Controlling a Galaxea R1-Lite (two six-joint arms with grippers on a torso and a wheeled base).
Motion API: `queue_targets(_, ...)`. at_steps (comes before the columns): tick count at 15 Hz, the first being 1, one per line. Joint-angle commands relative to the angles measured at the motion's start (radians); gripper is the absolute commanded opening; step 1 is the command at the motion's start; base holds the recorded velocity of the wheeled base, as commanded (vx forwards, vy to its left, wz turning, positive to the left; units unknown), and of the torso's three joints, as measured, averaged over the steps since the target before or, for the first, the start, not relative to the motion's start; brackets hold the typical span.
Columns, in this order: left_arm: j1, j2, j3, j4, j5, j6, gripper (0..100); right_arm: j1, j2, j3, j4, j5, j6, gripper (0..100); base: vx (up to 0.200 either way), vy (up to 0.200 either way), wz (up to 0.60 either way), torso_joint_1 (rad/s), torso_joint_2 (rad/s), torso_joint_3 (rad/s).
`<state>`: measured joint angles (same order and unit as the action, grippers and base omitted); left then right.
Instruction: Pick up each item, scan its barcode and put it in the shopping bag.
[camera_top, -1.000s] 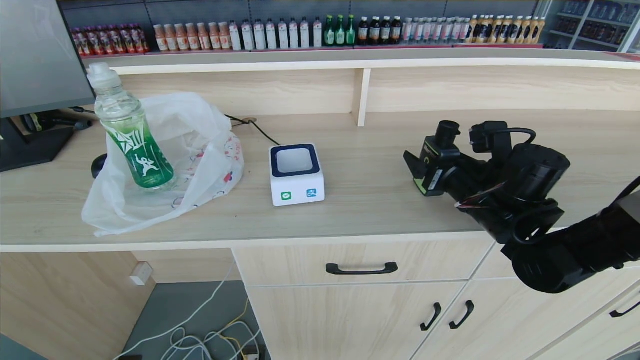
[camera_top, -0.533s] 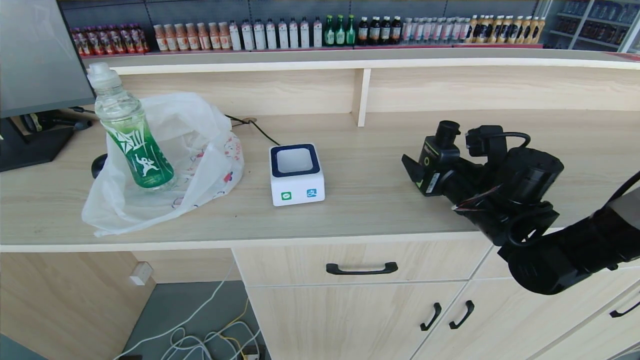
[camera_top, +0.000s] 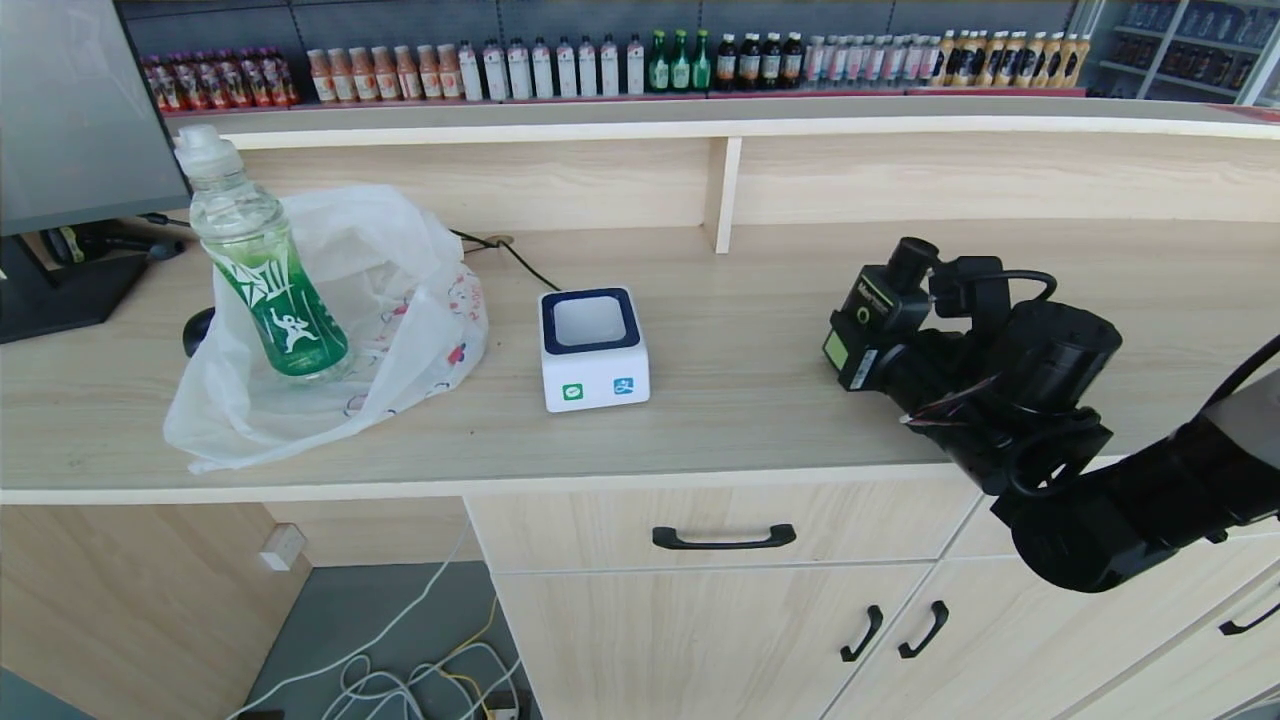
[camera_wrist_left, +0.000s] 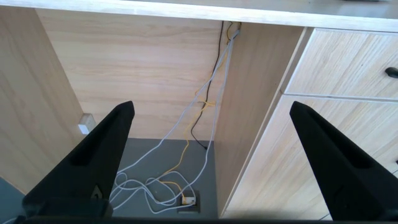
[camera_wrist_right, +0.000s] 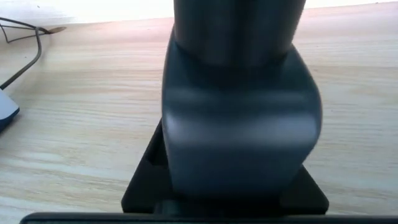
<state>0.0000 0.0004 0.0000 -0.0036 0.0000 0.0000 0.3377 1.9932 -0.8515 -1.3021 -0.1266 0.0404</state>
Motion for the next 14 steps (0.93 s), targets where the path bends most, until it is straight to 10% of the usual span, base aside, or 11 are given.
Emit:
queue_targets(1,0.0,0.0,0.0,0.001,0.0,0.0,100,0.001,0.001,0.003,-0.014,0.001,-0.001,0,0.0,0.0,0.0,0.0,0.0,0.0)
queue_targets(14,0.0,0.0,0.0,-0.001,0.0,0.0,100,0.004,-0.056,0.006,-0.022,0.01,-0.01,0,0.0,0.0,0.0,0.0,0.0,0.0)
